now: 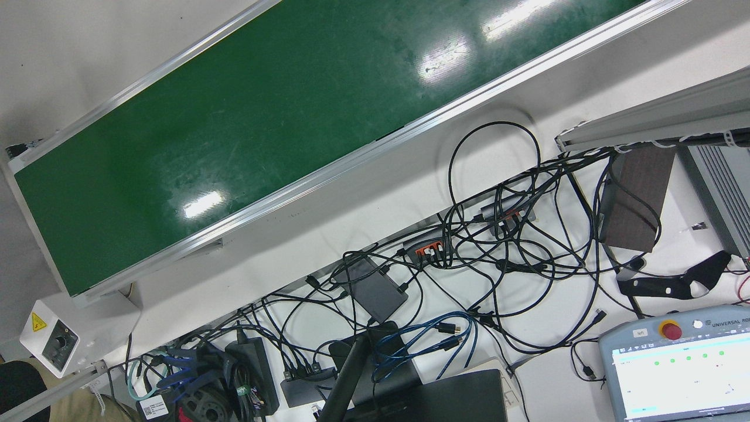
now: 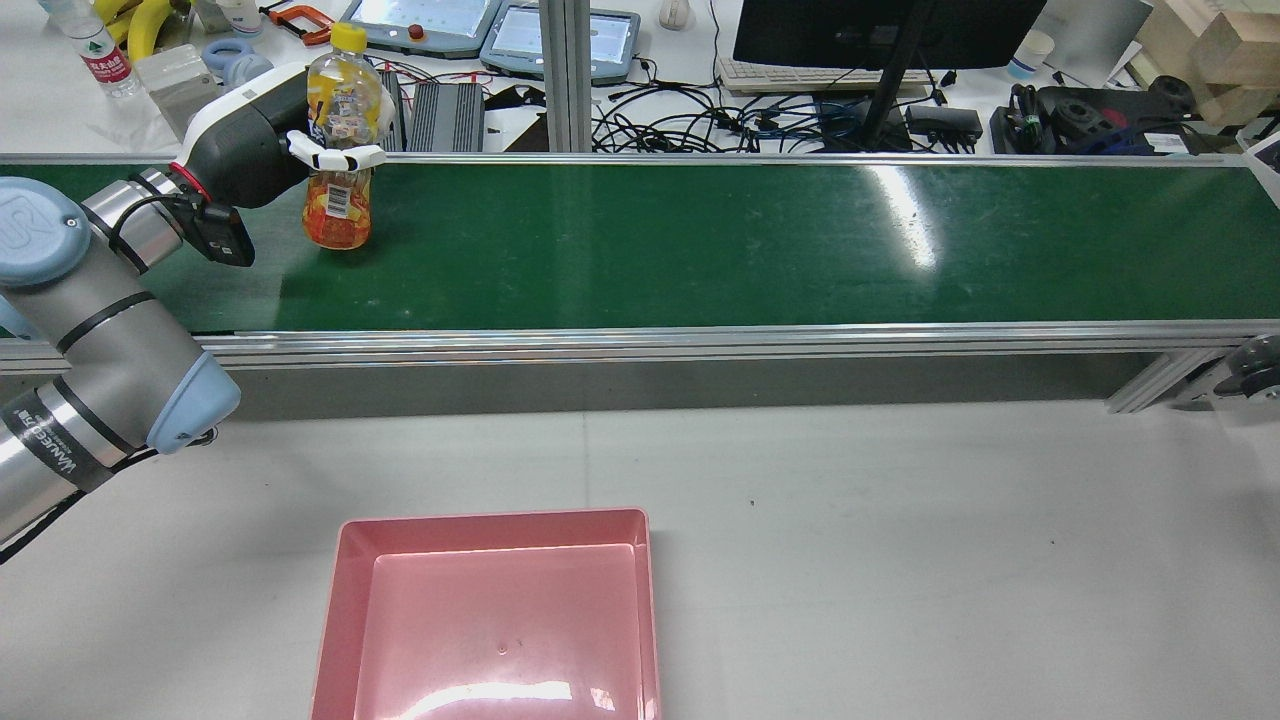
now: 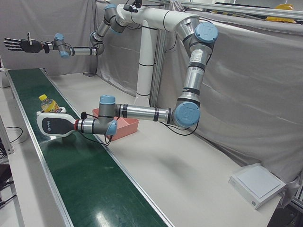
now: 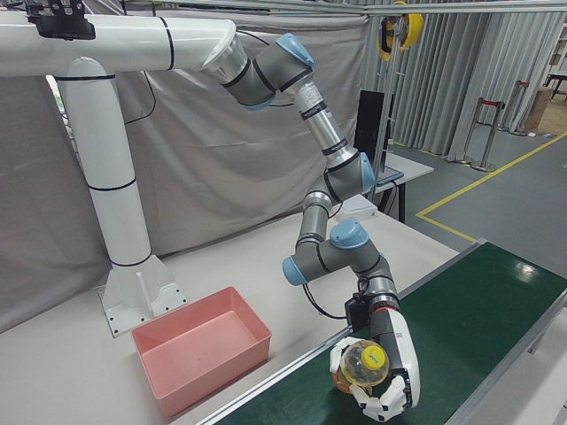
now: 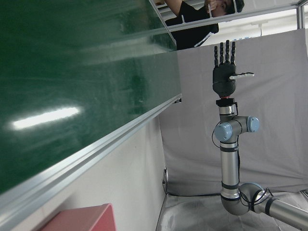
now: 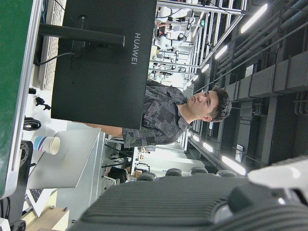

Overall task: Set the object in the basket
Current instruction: 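Close the left hand fingers around the bottle's upper body, then lift the bottle off the belt and carry it over the pink tray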

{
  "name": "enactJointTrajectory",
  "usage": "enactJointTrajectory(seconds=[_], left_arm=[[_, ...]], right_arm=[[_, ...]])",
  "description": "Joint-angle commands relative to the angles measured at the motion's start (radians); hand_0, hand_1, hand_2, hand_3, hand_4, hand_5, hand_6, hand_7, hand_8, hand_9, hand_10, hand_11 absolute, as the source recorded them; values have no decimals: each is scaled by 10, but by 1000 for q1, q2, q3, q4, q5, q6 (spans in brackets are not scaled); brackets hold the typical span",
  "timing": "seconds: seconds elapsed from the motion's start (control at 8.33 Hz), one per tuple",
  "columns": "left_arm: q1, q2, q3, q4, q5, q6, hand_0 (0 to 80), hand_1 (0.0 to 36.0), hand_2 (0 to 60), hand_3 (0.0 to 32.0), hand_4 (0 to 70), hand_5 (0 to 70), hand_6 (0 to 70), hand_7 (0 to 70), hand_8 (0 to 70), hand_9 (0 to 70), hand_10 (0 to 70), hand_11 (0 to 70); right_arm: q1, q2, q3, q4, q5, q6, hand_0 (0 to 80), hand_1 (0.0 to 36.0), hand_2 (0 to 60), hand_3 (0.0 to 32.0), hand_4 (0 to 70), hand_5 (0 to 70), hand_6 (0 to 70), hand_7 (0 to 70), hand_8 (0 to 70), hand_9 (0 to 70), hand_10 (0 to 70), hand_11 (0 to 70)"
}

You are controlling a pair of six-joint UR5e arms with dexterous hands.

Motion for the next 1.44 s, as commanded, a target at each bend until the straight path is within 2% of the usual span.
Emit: enactJointTrajectory(seconds=[0.0,0.12,0.36,0.48,0.84,1.08,1.32], left_arm=[[44,1,-151,40,-2,-3,496,208,600,0,700,700,700,700,700,700,700,700],[58,5,-191,44,-2,-6,494,200,600,0,700,700,700,700,700,700,700,700],[241,12,-233,40,-2,2,498,193,600,0,700,700,700,700,700,700,700,700],[354,12,-243,26,-3,28,502,188,600,0,700,700,700,700,700,700,700,700],[537,31,-277,14,-2,135,496,173,600,0,700,700,700,700,700,700,700,700],[575,62,-277,12,-3,180,488,156,600,0,700,700,700,700,698,700,700,700],[578,91,-277,-11,-3,181,488,148,600,0,700,700,700,700,647,700,647,700]], right_arm=[[0,-1,1,0,0,0,0,0,0,0,0,0,0,0,0,0,0,0],[2,-1,3,0,0,0,0,0,0,0,0,0,0,0,0,0,0,0],[2,-1,1,0,0,0,0,0,0,0,0,0,0,0,0,0,0,0],[2,-1,3,0,0,0,0,0,0,0,0,0,0,0,0,0,0,0],[2,-1,1,0,0,0,0,0,0,0,0,0,0,0,0,0,0,0],[2,-1,1,0,0,0,0,0,0,0,0,0,0,0,0,0,0,0],[0,-1,1,0,0,0,0,0,0,0,0,0,0,0,0,0,0,0]])
